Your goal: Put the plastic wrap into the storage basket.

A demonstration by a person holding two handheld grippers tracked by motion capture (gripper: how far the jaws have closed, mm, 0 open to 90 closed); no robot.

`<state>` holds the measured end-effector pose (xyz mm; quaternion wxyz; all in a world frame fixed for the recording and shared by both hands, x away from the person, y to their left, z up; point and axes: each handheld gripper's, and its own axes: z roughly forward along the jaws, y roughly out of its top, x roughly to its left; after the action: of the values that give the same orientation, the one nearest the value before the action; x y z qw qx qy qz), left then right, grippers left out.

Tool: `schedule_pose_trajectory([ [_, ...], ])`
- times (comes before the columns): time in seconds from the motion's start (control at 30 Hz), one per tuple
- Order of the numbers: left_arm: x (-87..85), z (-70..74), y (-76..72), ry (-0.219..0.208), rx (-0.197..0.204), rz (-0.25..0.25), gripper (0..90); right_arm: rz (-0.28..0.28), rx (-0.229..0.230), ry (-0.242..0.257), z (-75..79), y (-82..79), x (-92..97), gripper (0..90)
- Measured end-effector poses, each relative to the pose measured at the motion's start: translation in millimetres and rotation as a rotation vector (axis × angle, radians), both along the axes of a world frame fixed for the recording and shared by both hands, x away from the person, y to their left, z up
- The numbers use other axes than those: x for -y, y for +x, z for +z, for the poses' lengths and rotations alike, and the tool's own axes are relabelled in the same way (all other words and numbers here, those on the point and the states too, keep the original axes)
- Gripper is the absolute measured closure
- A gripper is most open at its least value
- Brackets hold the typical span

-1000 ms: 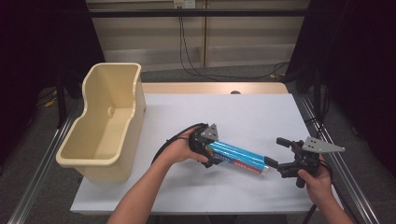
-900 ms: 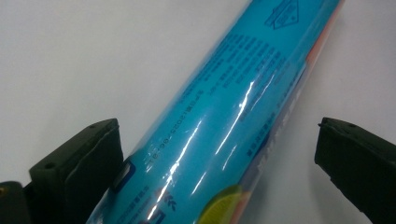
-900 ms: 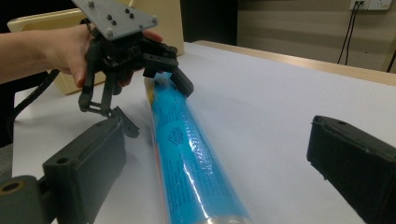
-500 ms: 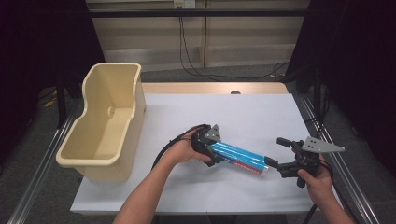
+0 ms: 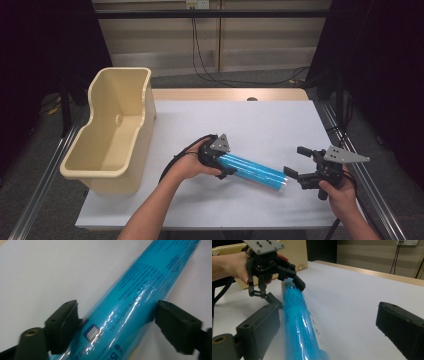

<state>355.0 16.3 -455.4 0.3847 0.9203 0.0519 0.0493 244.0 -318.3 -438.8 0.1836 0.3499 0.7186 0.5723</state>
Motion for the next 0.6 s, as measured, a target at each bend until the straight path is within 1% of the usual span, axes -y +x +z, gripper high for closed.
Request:
schedule_pose_trajectory([
  [0.03,2.9,-2.1,-1.2,0.027,0.017,-0.022,9.9,0.002,0.004,-0.003,0.1,0.2,-0.3,4.9],
  [0.1,9.6,-3.7,-3.3,0.096,0.068,-0.055,7.9,0.003,0.003,-0.006,0.2,0.4,-1.3,4.9],
  [0.2,16.9,-5.8,-4.2,0.189,0.131,-0.073,7.7,0.008,0.000,-0.009,-1.0,1.6,-1.1,4.9],
  [0.23,19.5,-5.9,-3.3,0.217,0.138,-0.075,7.7,0.008,0.000,-0.011,-1.2,1.6,-0.8,4.9],
  [0.3,23.3,-5.7,-1.9,0.258,0.138,-0.068,8.2,0.008,0.001,-0.004,-1.0,1.2,0.0,4.9],
  [0.4,24.6,-6.0,-1.6,0.269,0.144,-0.068,9.5,0.005,0.006,0.002,-0.1,0.3,1.8,5.0],
  [0.5,26.6,-5.7,-3.8,0.295,0.150,-0.055,9.6,0.001,0.005,0.001,-0.1,0.0,3.1,5.1],
  [0.57,28.1,-5.3,-5.2,0.312,0.146,-0.039,10.0,0.001,0.005,-0.001,-0.2,-0.5,3.4,5.1],
  [0.6,28.6,-5.3,-6.0,0.314,0.140,-0.024,10.2,0.002,0.004,-0.001,-0.2,-0.7,3.4,5.1],
])
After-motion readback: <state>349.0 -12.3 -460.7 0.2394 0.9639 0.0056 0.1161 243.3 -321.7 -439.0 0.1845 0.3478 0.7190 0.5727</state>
